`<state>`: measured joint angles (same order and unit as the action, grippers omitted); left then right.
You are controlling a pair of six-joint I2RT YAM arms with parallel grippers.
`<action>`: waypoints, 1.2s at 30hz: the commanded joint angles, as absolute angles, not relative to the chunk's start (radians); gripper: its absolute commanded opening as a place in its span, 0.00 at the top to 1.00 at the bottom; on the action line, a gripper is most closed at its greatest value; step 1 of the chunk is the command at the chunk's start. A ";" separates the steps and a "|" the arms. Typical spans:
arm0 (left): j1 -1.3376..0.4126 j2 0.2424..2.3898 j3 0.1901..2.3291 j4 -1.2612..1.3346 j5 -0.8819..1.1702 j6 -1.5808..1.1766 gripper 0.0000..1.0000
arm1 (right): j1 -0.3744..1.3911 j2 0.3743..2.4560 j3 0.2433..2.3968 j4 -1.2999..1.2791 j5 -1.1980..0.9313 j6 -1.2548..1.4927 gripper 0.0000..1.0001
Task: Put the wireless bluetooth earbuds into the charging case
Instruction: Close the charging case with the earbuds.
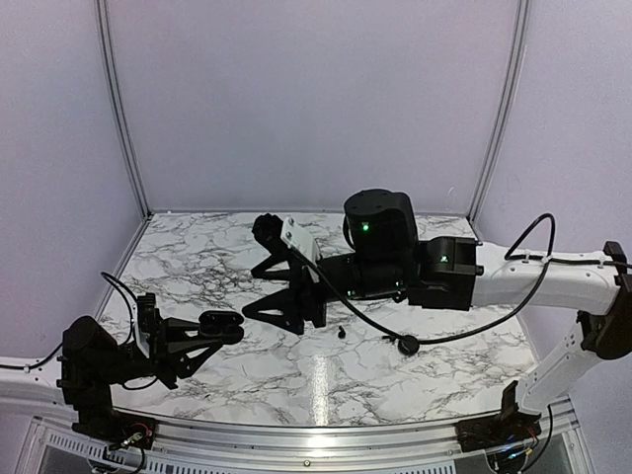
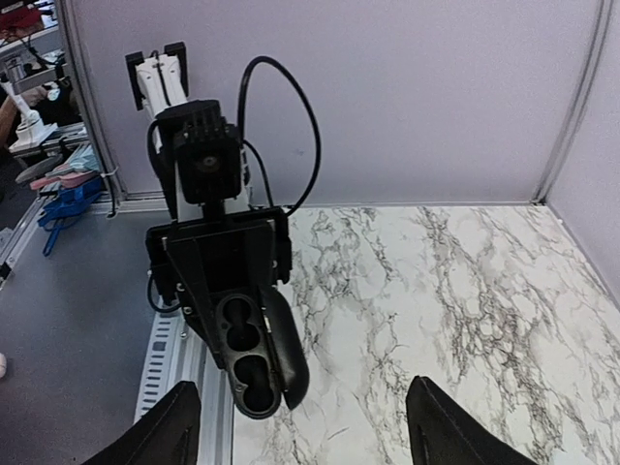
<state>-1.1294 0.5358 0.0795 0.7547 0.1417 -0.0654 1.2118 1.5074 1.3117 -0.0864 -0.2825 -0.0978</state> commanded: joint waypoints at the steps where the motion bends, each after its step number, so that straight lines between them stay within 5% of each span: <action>1: -1.124 0.547 0.124 0.772 0.186 -0.073 1.00 | 1.215 1.548 1.344 -0.100 -0.458 -0.094 0.27; 11: -1.122 0.554 0.132 0.772 0.196 -0.079 1.00 | 1.215 1.635 1.384 -0.121 -0.526 -0.118 0.24; 26: -1.120 0.546 0.137 0.772 0.055 -0.124 1.00 | 1.319 1.645 1.404 -0.224 -0.414 -0.256 0.47; 36: -1.107 0.588 0.135 0.762 -0.027 -0.177 1.00 | 1.219 1.558 1.312 -0.126 -0.372 -0.151 0.38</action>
